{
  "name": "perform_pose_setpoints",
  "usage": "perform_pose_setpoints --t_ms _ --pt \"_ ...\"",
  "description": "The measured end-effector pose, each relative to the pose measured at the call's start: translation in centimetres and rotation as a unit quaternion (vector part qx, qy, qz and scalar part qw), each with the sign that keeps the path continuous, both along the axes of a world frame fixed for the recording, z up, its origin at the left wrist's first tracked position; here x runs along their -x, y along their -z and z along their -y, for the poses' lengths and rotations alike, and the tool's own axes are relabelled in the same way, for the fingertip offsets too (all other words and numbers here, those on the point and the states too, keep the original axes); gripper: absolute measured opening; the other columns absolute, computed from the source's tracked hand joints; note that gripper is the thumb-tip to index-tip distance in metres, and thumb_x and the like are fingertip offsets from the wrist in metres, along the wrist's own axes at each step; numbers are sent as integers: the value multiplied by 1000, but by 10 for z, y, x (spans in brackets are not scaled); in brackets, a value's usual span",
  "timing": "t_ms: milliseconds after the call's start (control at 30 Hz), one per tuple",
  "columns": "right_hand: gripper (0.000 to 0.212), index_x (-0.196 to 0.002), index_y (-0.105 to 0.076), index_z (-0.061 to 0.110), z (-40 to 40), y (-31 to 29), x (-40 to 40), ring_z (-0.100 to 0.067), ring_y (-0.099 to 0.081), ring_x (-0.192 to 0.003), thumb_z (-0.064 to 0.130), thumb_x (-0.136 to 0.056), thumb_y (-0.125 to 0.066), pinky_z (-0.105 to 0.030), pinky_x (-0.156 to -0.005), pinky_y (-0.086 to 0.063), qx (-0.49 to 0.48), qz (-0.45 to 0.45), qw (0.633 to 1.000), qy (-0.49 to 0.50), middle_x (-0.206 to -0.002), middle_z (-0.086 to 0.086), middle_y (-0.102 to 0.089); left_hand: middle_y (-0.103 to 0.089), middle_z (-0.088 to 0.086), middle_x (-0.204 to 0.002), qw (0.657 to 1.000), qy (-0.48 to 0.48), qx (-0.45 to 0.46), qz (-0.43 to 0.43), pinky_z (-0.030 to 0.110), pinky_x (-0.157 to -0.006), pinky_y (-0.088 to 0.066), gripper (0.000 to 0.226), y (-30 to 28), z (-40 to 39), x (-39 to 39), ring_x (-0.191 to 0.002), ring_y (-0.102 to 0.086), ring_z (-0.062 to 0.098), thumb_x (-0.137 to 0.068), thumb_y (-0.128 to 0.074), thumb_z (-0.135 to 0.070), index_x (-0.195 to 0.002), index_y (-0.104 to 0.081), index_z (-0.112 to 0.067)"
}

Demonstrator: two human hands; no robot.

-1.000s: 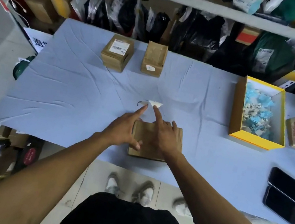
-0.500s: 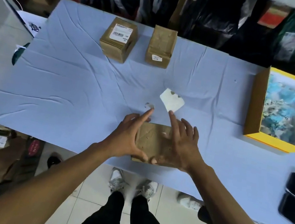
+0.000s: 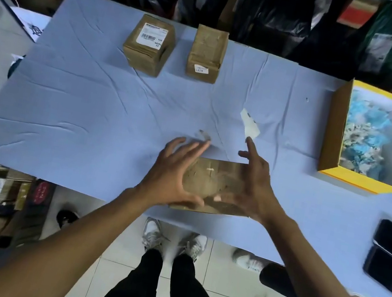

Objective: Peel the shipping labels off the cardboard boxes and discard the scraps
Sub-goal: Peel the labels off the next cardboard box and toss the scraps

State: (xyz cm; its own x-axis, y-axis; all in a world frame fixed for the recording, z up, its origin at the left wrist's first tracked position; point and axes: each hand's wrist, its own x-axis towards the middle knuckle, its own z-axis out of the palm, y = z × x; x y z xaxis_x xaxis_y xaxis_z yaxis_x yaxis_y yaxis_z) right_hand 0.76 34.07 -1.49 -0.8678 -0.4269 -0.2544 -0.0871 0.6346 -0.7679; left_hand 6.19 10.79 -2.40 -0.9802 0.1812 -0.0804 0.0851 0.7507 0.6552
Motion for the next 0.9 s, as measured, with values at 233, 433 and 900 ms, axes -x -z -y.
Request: perform_pose_setpoints --t_ms 233,433,900 --pt "104 -148 -27 35 4 6 8 -16 -56 -95 50 -62 -85 -32 -84 -48 -2 -9 997 80 -100 1 -59 -67 -7 -115 989 -136 -49 41 25 -90 -48 93 2 -20 26 -108 -58 8 -61 -84 -54 -143 -42 -40" --pt "86 -147 -26 38 4 8 12 -10 -65 -98 45 -78 -76 -23 -81 -48 27 -12 987 156 -106 8 -70 -65 -1 -120 992 -120 -16 -27 34 -99 -48 76 4 -27 28 -117 -52 6 -79 -72 -50 -146 -41 -31" --pt "78 -148 -27 38 -24 13 -1 -15 -67 -99 52 -82 -67 -29 -86 -52 21 9 995 99 -116 10 -69 -73 -13 -107 992 -86 87 -15 39 -78 -55 63 3 -61 37 -96 -69 20 -89 -58 -51 -146 -37 -37"
